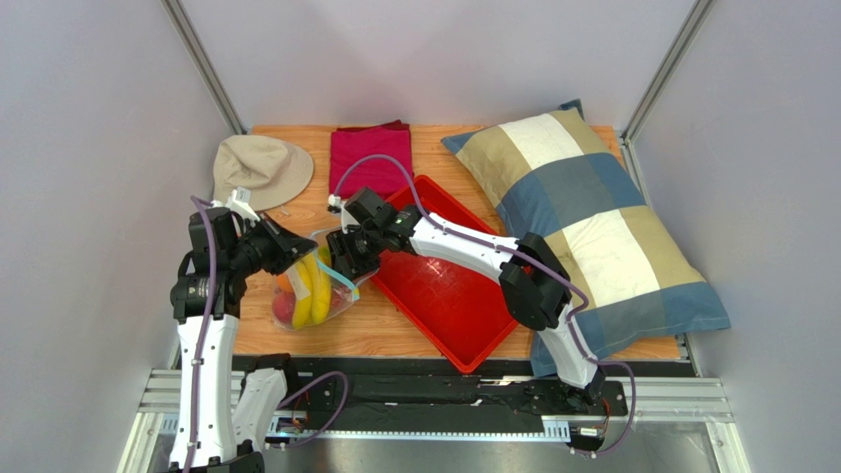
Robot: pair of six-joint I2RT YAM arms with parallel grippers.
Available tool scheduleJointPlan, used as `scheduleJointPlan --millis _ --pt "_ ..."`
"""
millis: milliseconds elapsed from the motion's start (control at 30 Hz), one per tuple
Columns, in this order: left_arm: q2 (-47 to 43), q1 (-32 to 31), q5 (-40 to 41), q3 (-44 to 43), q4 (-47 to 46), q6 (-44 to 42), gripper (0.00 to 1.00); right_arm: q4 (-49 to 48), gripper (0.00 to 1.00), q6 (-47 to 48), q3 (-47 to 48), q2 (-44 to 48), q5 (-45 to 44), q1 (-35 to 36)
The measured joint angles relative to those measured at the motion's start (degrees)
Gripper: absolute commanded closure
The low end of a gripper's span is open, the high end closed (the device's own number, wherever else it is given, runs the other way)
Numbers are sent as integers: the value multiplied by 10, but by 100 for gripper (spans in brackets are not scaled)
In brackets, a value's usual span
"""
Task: Open the zip-top bag and remove the fake food
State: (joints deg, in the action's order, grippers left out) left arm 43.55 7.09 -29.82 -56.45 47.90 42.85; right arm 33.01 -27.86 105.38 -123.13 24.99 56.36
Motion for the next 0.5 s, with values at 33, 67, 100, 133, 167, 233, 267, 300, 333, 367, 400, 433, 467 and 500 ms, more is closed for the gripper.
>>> scheduleJointPlan --millis 33,67,100,133,167,233,267,300,333,367,400,433,467,500 --pt "0 0 -1 0 0 2 100 -6 44 0 0 0 -5 0" --pt "-2 0 -1 0 0 3 100 -11 43 0 0 0 -14 0" --pt "-3 0 -2 0 0 4 100 -15 42 0 0 0 -22 0" --pt "-5 0 -1 0 0 5 100 -19 42 2 0 0 -30 0" --pt "-8 0 -1 0 1 5 100 -23 43 3 0 0 -37 0" --pt "-13 0 -2 0 3 5 100 -31 45 10 0 0 -52 0" --pt "-16 0 -2 0 4 5 100 -32 44 13 0 0 -59 0" --pt "-17 0 -2 0 5 5 100 -31 41 14 1 0 -67 -1" --pt "-19 0 -2 1 6 5 100 -30 41 13 2 0 -72 -1" --pt "-21 0 -2 1 7 5 100 -31 41 13 2 0 -80 -2" --pt "-23 0 -3 2 7 5 100 -31 41 13 3 0 -87 -2" --pt "-24 0 -4 3 7 5 100 -34 41 13 3 -1 -91 -2" --pt "-26 0 -4 4 7 5 100 -37 41 13 4 -2 -96 -3" --pt "-28 0 -4 6 8 6 100 -39 42 14 6 -4 -101 -3"
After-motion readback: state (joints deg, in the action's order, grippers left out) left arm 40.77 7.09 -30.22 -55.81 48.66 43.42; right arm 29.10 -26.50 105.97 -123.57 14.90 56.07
